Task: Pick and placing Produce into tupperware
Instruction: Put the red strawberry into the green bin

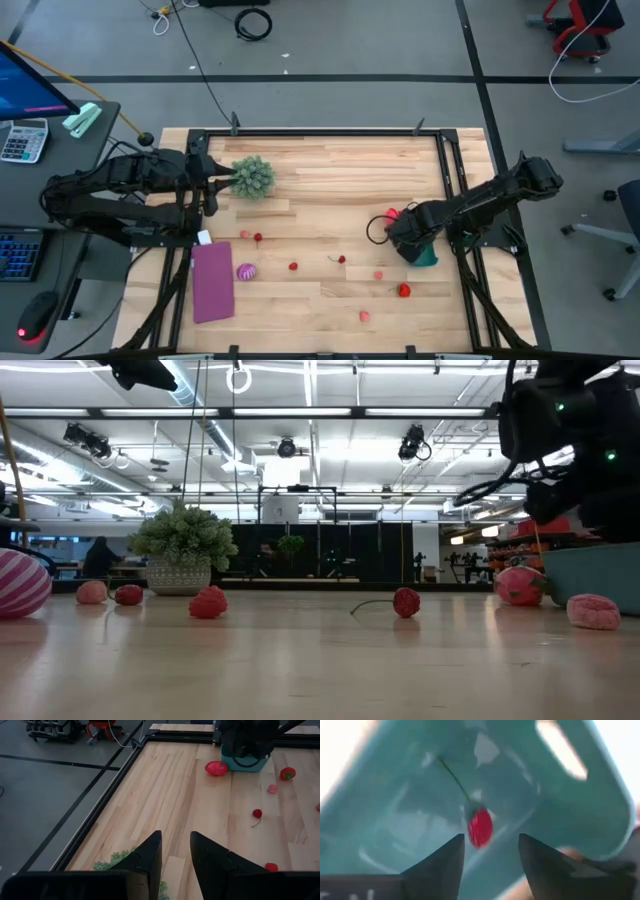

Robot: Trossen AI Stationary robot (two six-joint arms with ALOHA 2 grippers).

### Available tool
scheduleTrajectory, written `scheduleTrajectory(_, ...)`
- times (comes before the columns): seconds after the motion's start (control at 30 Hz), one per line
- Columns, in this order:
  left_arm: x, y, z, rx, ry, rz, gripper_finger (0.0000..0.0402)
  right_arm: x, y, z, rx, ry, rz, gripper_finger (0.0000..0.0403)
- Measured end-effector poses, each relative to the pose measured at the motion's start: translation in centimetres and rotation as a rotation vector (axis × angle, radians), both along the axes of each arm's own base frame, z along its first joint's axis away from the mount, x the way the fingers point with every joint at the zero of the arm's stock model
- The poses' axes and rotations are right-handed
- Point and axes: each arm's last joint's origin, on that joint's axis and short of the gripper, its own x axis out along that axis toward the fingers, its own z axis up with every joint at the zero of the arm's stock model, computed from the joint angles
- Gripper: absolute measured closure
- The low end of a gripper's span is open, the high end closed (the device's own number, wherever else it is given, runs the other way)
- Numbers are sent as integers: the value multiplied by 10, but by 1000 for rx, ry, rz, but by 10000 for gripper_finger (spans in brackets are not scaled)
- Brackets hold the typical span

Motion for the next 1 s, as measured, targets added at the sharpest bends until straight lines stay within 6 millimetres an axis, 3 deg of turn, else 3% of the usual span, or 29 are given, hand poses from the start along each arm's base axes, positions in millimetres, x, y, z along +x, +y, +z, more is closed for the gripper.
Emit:
scheduleTrajectory(0.2,0,0,0,-20,-8,11,294,-5,-3,22,137,187,-90,194)
scheduleTrajectory(0.3,0,0,0,-19,-8,11,294,1,-2,39,160,186,-23,196)
scheduleTrajectory(0.7,0,0,1,-18,-14,11,294,53,15,116,169,-248,73,206)
scheduleTrajectory(0.87,0,0,0,-19,-12,11,294,77,50,132,262,-587,244,206)
scheduleTrajectory(1.0,-1,0,-2,-19,13,10,294,82,86,125,209,-755,444,206)
